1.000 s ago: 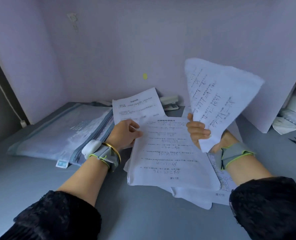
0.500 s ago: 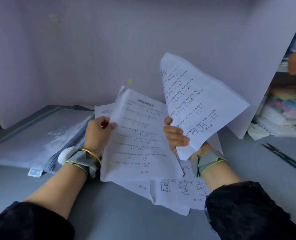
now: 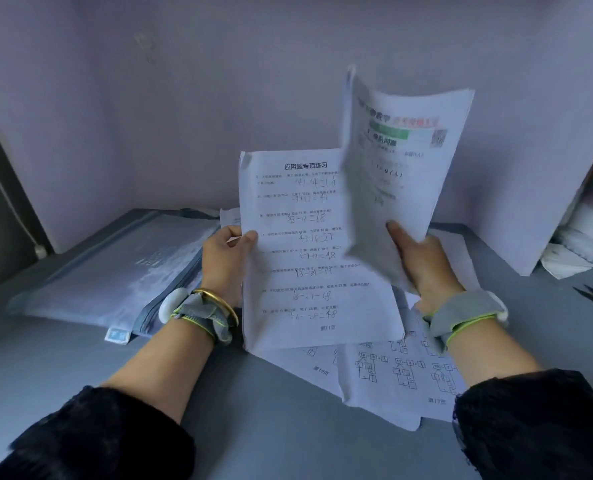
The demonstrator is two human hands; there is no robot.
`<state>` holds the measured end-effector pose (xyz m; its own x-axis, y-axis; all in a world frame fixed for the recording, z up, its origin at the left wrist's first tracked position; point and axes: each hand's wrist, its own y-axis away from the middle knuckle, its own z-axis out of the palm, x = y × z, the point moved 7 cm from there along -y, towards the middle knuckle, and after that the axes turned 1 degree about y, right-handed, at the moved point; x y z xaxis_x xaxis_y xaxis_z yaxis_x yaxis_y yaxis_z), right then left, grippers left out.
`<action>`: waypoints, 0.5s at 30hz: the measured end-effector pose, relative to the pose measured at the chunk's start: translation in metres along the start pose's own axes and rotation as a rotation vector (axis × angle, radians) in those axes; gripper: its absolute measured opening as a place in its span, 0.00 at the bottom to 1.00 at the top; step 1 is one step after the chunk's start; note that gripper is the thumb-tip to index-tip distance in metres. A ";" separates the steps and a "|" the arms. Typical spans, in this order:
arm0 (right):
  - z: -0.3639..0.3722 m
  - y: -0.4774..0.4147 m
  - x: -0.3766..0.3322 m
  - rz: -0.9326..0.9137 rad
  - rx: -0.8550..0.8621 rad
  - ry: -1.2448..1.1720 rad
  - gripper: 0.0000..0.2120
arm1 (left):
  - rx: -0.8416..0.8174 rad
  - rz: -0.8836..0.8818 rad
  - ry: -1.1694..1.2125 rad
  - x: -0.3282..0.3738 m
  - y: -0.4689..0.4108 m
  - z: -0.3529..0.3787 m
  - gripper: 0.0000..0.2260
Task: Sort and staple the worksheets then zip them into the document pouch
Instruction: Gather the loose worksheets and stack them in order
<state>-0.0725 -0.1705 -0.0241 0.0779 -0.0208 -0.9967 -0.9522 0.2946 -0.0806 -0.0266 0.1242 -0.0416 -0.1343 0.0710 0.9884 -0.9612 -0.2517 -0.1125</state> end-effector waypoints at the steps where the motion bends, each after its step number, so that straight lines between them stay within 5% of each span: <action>1: -0.005 0.004 -0.007 -0.079 0.097 0.082 0.14 | -0.002 0.000 0.014 0.000 0.000 0.000 0.04; 6: -0.007 0.005 -0.009 -0.171 0.211 0.308 0.13 | -0.019 -0.013 0.124 0.001 0.003 0.004 0.06; 15: 0.013 0.012 -0.008 -0.118 0.034 0.377 0.15 | -0.023 0.107 0.250 0.018 0.007 0.003 0.04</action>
<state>-0.0810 -0.1546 -0.0167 0.0664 -0.4041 -0.9123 -0.9324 0.3003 -0.2009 -0.0346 0.1206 -0.0245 -0.2882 0.2821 0.9150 -0.9431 -0.2493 -0.2202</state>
